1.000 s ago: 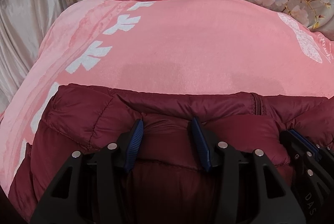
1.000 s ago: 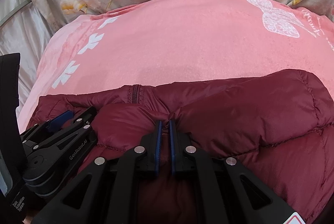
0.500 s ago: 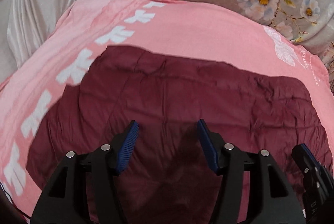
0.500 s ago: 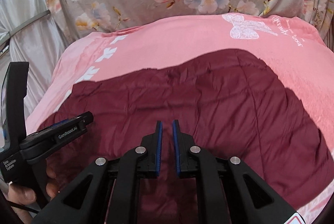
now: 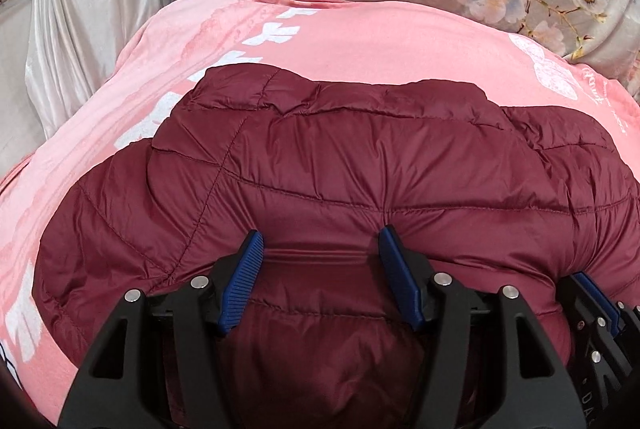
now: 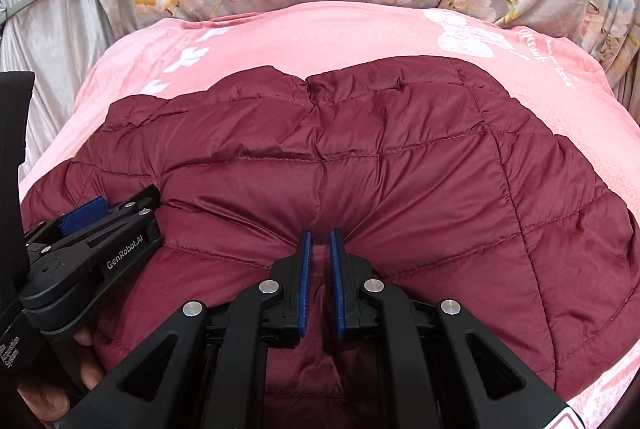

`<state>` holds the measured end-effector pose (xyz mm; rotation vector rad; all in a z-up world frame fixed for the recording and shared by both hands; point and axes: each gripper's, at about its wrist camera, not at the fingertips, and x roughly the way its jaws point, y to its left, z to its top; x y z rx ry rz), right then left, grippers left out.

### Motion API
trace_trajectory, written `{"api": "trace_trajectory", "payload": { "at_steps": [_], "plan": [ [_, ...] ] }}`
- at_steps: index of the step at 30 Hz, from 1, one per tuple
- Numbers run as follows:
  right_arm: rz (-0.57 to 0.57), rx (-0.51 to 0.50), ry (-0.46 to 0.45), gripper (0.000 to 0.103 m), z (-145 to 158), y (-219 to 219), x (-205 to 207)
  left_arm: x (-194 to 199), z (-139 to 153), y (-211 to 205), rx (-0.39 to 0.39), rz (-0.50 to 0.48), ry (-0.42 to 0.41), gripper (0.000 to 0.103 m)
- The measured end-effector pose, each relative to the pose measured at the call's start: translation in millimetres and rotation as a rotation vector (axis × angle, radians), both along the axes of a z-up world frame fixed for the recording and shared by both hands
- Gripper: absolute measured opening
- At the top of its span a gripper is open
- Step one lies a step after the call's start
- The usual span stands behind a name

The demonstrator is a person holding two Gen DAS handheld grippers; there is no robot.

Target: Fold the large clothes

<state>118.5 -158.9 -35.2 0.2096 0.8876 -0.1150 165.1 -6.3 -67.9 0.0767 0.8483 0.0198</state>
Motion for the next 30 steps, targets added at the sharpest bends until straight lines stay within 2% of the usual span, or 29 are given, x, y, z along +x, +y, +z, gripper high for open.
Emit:
{"api": "trace_trajectory", "payload": {
  "at_steps": [17, 21, 25, 28, 30],
  "plan": [
    [0.002, -0.027, 0.019, 0.009, -3.4, 3.1, 4.8, 1.1, -1.9, -6.9, 0.047, 0.001, 0.011, 0.059],
    [0.002, -0.026, 0.018, 0.009, -3.5, 3.3, 5.0, 1.0, -1.8, -5.1, 0.043, 0.004, 0.01, 0.062],
    [0.0, -0.032, 0.011, 0.009, -0.9, 4.0, 4.4, -0.3, 2.1, 4.8, 0.004, 0.021, 0.008, 0.071],
    [-0.01, -0.003, -0.022, 0.016, 11.4, 10.3, -9.0, -11.8, 14.4, 24.5, -0.054, 0.038, 0.011, 0.072],
    [-0.005, 0.041, -0.053, 0.016, 19.6, 18.3, -20.3, -28.0, 27.2, 51.0, -0.128, 0.074, -0.008, 0.084]
  ]
}}
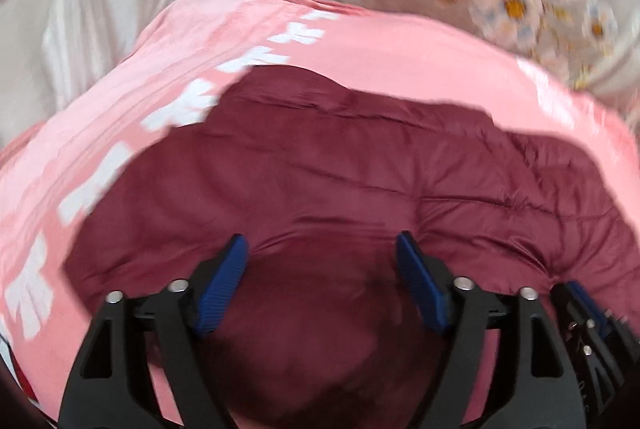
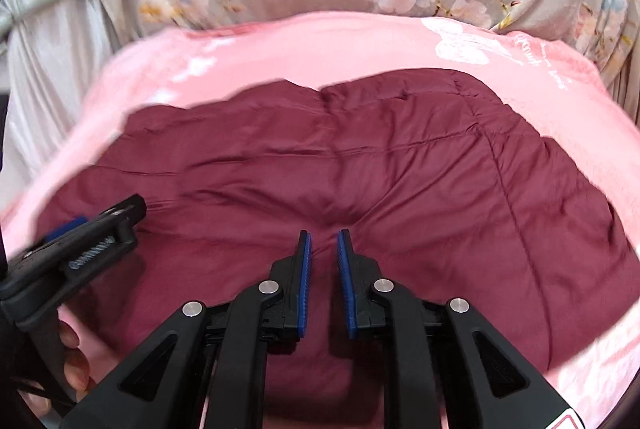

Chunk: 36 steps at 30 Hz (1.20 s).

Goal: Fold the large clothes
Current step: 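Lift the hem and fold the jacket in half over itself with both tools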

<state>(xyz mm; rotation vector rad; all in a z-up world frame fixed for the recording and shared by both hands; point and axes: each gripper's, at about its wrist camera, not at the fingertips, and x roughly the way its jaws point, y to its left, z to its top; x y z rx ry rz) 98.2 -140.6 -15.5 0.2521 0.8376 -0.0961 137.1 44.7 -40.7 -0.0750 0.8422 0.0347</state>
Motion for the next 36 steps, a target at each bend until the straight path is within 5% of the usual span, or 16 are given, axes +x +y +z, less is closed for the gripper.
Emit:
{"api": "trace_trajectory", "payload": {
  "at_steps": [4, 9, 12, 20, 22, 24, 27, 36],
  "plan": [
    [0.052, 0.008, -0.048, 0.016, 12.8, 27.4, -12.0, -24.2, 14.7, 57.5, -0.098, 0.124, -0.02, 0.092],
    [0.101, 0.0, -0.041, 0.016, 7.7, 52.5, -13.6, -36.2, -4.1, 122.1, -0.2, 0.258, 0.073, 0.093],
    [0.113, -0.028, -0.034, 0.016, 3.5, 59.0, -15.8, -43.2, -17.7, 149.2, -0.347, 0.287, 0.085, 0.094],
    [0.119, -0.033, 0.013, 0.017, -6.8, 60.2, -11.1, -28.5, -18.7, 125.7, -0.322, 0.221, 0.081, 0.097],
    [0.12, -0.024, 0.017, 0.017, -7.8, 60.0, -11.1, -23.4, -16.7, 119.2, -0.347, 0.189, 0.084, 0.086],
    [0.118, -0.016, 0.012, 0.016, -6.4, 59.3, -12.7, -18.8, -12.6, 110.5, -0.378, 0.151, 0.102, 0.059],
    [0.107, 0.004, -0.009, 0.016, 1.5, 58.0, -23.3, -19.9, 2.8, 105.9, -0.384, 0.116, 0.084, 0.033],
    [0.119, 0.078, -0.002, 0.016, 4.7, 54.5, -43.9, -40.2, 62.9, 108.7, -0.48, 0.037, -0.026, 0.015]
  ]
}}
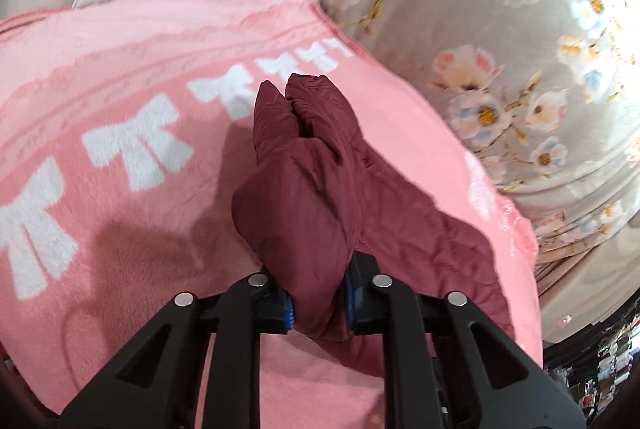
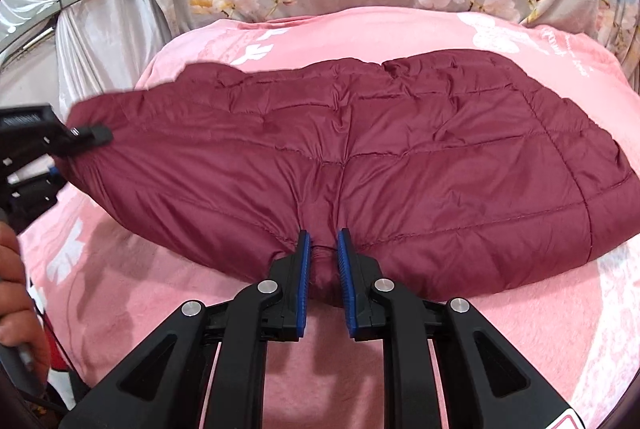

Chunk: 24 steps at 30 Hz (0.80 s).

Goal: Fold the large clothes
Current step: 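Lift the hem and fold the jacket in half over itself with both tools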

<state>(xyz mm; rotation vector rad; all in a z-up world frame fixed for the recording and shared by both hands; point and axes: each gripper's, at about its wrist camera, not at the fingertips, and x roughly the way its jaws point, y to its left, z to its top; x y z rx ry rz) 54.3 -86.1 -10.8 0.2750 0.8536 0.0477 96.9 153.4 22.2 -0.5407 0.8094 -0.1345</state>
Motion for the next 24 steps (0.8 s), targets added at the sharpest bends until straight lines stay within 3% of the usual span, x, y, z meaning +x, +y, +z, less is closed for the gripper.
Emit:
{"api": "trace_trajectory", "payload": {
  "at_steps": [5, 11, 15, 19, 24],
  "plan": [
    [0.075, 0.077, 0.028, 0.017, -3.0, 25.2, 5.6, -13.9, 38.6, -1.9, 0.035, -0.003, -0.094, 0.015],
    [0.134, 0.011, 0.008, 0.017, -8.1, 54.7, 21.7, -19.0, 70.8, -41.1, 0.105, -0.139, -0.165, 0.014],
    [0.094, 0.116, 0.004, 0.012, 5.8, 27.1, 8.7, -24.2, 94.1, -93.5, 0.156, -0.294, -0.226, 0.014],
    [0.014, 0.097, -0.034, 0.012, 27.3, -11.5, -27.0, -23.2, 96.6, -144.1, 0.202, -0.39, -0.244, 0.014],
    [-0.094, 0.075, -0.051, 0.012, 36.4, -66.4, -69.2, -18.9, 79.6, -202.4, 0.23, -0.464, -0.21, 0.014]
  ]
}}
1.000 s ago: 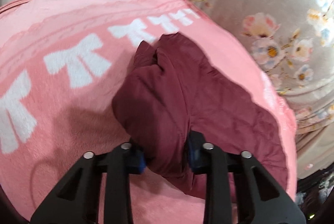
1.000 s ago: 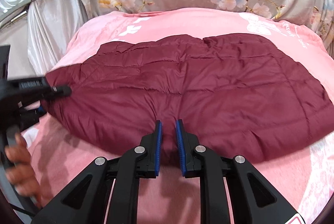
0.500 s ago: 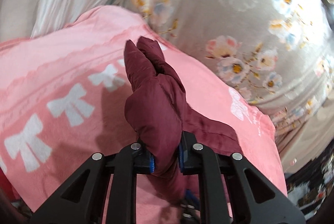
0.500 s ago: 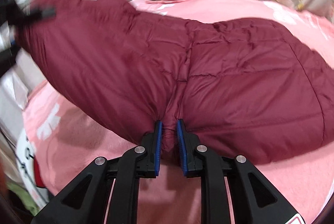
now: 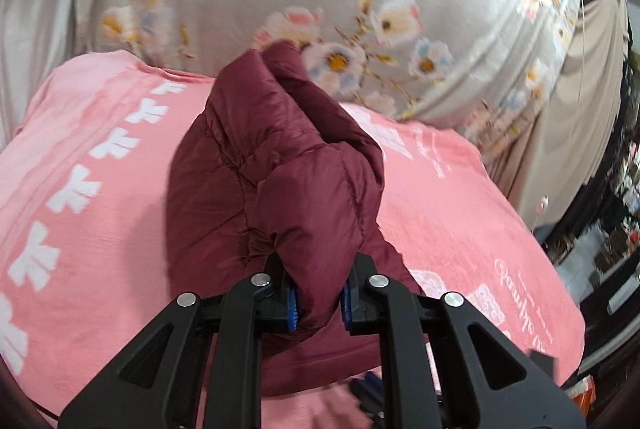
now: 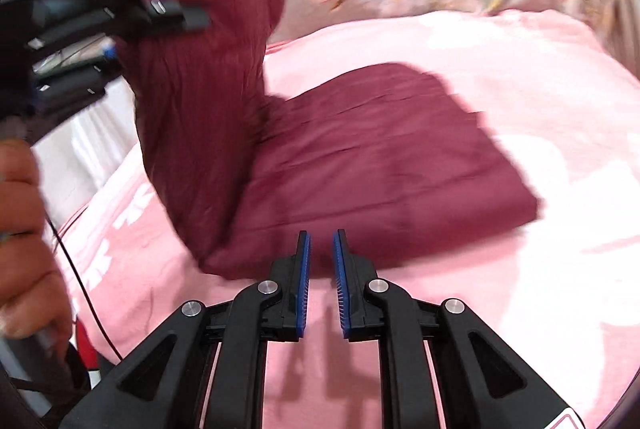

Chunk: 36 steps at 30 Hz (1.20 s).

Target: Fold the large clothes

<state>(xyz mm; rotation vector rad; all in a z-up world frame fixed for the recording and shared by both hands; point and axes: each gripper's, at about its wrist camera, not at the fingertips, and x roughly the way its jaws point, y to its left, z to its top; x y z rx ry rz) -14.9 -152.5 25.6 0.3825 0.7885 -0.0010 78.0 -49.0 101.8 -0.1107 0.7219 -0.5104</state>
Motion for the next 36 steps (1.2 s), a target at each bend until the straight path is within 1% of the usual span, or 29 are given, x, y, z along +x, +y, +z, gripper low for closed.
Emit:
{"api": "trace_trajectory", "payload": {
  "at_steps": [3, 5, 7, 8, 11, 13, 14, 15, 16, 17, 18, 19, 20, 21, 22, 23, 24, 25, 26, 28, 30, 32, 34, 36],
  "plan": [
    [-0.066, -0.043, -0.006, 0.012, 1.1, -18.7, -16.1, 0.5, -15.9, -32.4, 0.049, -0.029, 0.029, 0.014],
    [-0.089, -0.035, 0.004, 0.012, -3.4, -32.5, -21.1, 3.7, -31.2, -53.5, 0.087, -0.042, 0.061, 0.014],
    [-0.112, -0.028, 0.014, 0.012, -8.0, -41.2, -26.5, 6.1, -48.4, -69.8, 0.111, -0.043, 0.102, 0.014],
    [-0.122, -0.028, 0.017, 0.012, -9.9, -44.4, -28.5, 9.2, -60.5, -78.1, 0.12, -0.046, 0.141, 0.014],
    [-0.143, -0.031, 0.026, 0.012, -14.5, -54.9, -35.6, 14.1, -82.9, -90.7, 0.144, -0.055, 0.208, 0.016],
    [-0.153, -0.037, 0.029, 0.013, -15.5, -61.3, -37.4, 11.9, -91.3, -97.0, 0.169, -0.059, 0.217, 0.024],
    [-0.159, -0.041, 0.03, 0.013, -15.9, -64.3, -39.0, 8.6, -91.9, -97.1, 0.169, -0.064, 0.218, 0.035],
    [-0.164, -0.042, 0.03, 0.013, -15.0, -67.6, -38.8, 4.4, -89.2, -96.5, 0.155, -0.076, 0.225, 0.05],
    [-0.17, -0.038, 0.026, 0.014, -13.7, -71.5, -39.9, -0.2, -82.7, -93.4, 0.121, -0.091, 0.231, 0.056],
    [-0.174, -0.036, 0.022, 0.015, -12.4, -76.3, -39.3, -3.1, -75.9, -91.4, 0.088, -0.095, 0.231, 0.066],
    [-0.18, -0.034, 0.016, 0.015, -9.7, -80.8, -39.0, -7.7, -64.2, -84.1, 0.043, -0.093, 0.223, 0.07],
    [-0.182, -0.032, 0.006, 0.015, -5.6, -85.3, -37.3, -11.2, -50.1, -75.1, -0.004, -0.09, 0.205, 0.072],
    [-0.18, -0.031, -0.003, 0.016, -1.4, -88.6, -34.8, -13.9, -37.3, -63.4, -0.045, -0.081, 0.181, 0.078],
    [-0.176, -0.033, -0.016, 0.016, 5.3, -91.4, -31.9, -14.0, -25.7, -51.9, -0.081, -0.062, 0.158, 0.085],
    [-0.171, -0.034, -0.03, 0.018, 11.9, -94.3, -27.0, -11.4, -13.7, -36.0, -0.116, -0.019, 0.137, 0.087],
    [-0.165, -0.03, -0.042, 0.027, 17.4, -97.4, -21.6, -7.2, -5.1, -24.3, -0.129, 0.027, 0.124, 0.088],
    [-0.154, -0.017, -0.064, 0.033, 25.0, -99.8, -14.8, -2.2, 0.1, -12.1, -0.127, 0.075, 0.115, 0.088],
    [-0.145, -0.005, -0.081, 0.043, 30.1, -102.5, -8.7, 6.2, 4.3, 4.1, -0.107, 0.143, 0.103, 0.088],
    [-0.131, 0.01, -0.104, 0.046, 38.4, -103.3, 1.2, 12.3, 4.9, 14.2, -0.086, 0.189, 0.096, 0.088],
    [-0.1, 0.029, -0.141, 0.047, 53.1, -102.3, 21.4, 25.5, 1.5, 37.6, -0.038, 0.293, 0.104, 0.088],
    [-0.074, 0.024, -0.159, 0.05, 64.7, -98.9, 39.2, 34.4, -3.8, 59.2, -0.03, 0.354, 0.128, 0.087],
    [-0.028, -0.004, -0.148, 0.056, 75.2, -90.6, 67.2, 41.0, -8.2, 73.5, -0.021, 0.403, 0.144, 0.087],
    [0.013, -0.031, -0.091, 0.057, 75.2, -84.7, 98.9, 45.1, -14.3, 89.4, -0.018, 0.439, 0.164, 0.087],
    [0.015, -0.051, -0.024, 0.057, 66.8, -81.5, 120.0, 45.8, -18.1, 100.2, -0.021, 0.46, 0.175, 0.087]
  ]
}}
